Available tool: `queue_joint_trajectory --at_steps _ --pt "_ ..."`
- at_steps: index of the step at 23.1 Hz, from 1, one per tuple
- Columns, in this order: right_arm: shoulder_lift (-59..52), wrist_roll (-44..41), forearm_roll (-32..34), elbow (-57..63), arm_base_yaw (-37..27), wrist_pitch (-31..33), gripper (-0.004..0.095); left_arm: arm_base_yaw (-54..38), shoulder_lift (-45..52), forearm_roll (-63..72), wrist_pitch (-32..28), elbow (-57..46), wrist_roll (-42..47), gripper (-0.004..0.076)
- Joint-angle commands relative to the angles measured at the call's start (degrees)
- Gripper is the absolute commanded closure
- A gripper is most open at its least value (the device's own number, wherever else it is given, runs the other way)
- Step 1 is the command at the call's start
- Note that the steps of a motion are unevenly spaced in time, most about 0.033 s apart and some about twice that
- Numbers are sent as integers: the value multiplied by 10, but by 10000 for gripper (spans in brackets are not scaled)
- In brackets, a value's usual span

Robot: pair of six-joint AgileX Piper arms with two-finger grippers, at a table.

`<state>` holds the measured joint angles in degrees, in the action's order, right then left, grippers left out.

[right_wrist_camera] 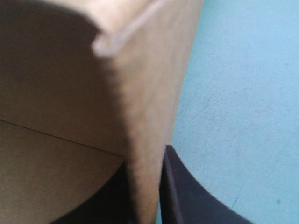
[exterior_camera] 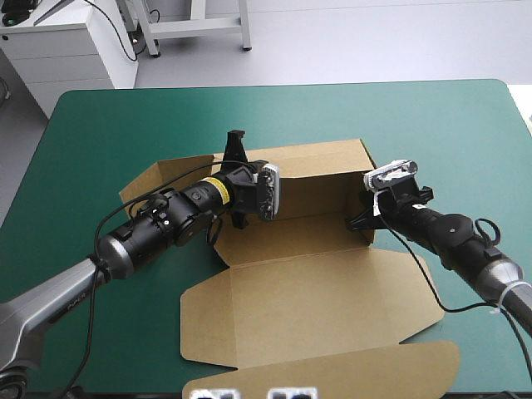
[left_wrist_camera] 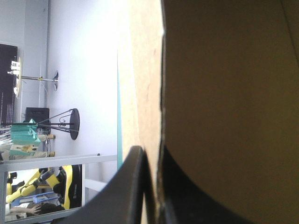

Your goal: Fold the box

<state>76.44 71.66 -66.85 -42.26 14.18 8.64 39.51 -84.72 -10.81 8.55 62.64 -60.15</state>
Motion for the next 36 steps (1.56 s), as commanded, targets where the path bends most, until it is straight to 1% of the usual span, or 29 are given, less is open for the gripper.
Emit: queue_joint_trajectory --at_steps 1,2,4,5,7,8,10,12,13,15,16,18,19,20,21,22,23,25,26,31,33,36 --pt "-14 -21 -4 -14 3 30 926 27 18 21 19 9 7 579" --pt "-14 -22 -4 -14 3 30 926 34 20 21 20 9 7 521" --pt "-14 -32 -5 -14 3 30 926 50 27 25 20 9 8 350" --pt "-14 -43 -5 -14 3 29 926 64 37 37 14 9 27 190" --pt "-14 -49 -5 -14 3 29 926 90 57 37 25 9 52 86" --pt "-14 -52 -5 -14 3 28 926 101 64 37 34 9 51 87" --pt "-14 -52 -5 -14 3 28 926 137 86 30 60 9 51 106" --pt "-14 -57 -5 -14 3 28 926 173 107 13 67 9 51 141" --pt "-14 -57 -5 -14 3 28 926 192 120 6 65 9 51 181" --pt "-14 -57 -5 -14 3 28 926 212 137 6 67 9 51 338" --pt "-14 -57 -5 -14 3 28 926 215 144 6 68 9 51 479" --pt "-14 -57 -5 -14 3 28 926 216 149 3 70 11 51 722" --pt "-14 -57 -5 -14 3 27 926 216 149 -2 78 16 51 725" --pt "-14 -57 -5 -14 3 28 926 216 148 -2 103 27 51 725" --pt "-14 -57 -5 -14 3 28 926 216 145 -2 134 43 51 725" --pt "-14 -57 -5 -14 3 28 926 216 141 -2 183 69 58 725" --pt "-14 -57 -5 -14 3 26 926 211 135 -2 217 91 68 725" --pt "-14 -57 -5 -14 3 24 926 189 116 -14 283 149 120 725" --pt "-14 -57 -4 -14 3 24 926 167 101 -20 324 196 154 725" --pt "-14 -57 -4 -14 3 23 926 56 63 1 424 336 222 725" --pt "-14 -57 -4 -14 3 21 926 5 56 37 467 377 234 725" --pt "-14 -57 -4 -14 3 20 926 -92 59 114 509 415 238 725"
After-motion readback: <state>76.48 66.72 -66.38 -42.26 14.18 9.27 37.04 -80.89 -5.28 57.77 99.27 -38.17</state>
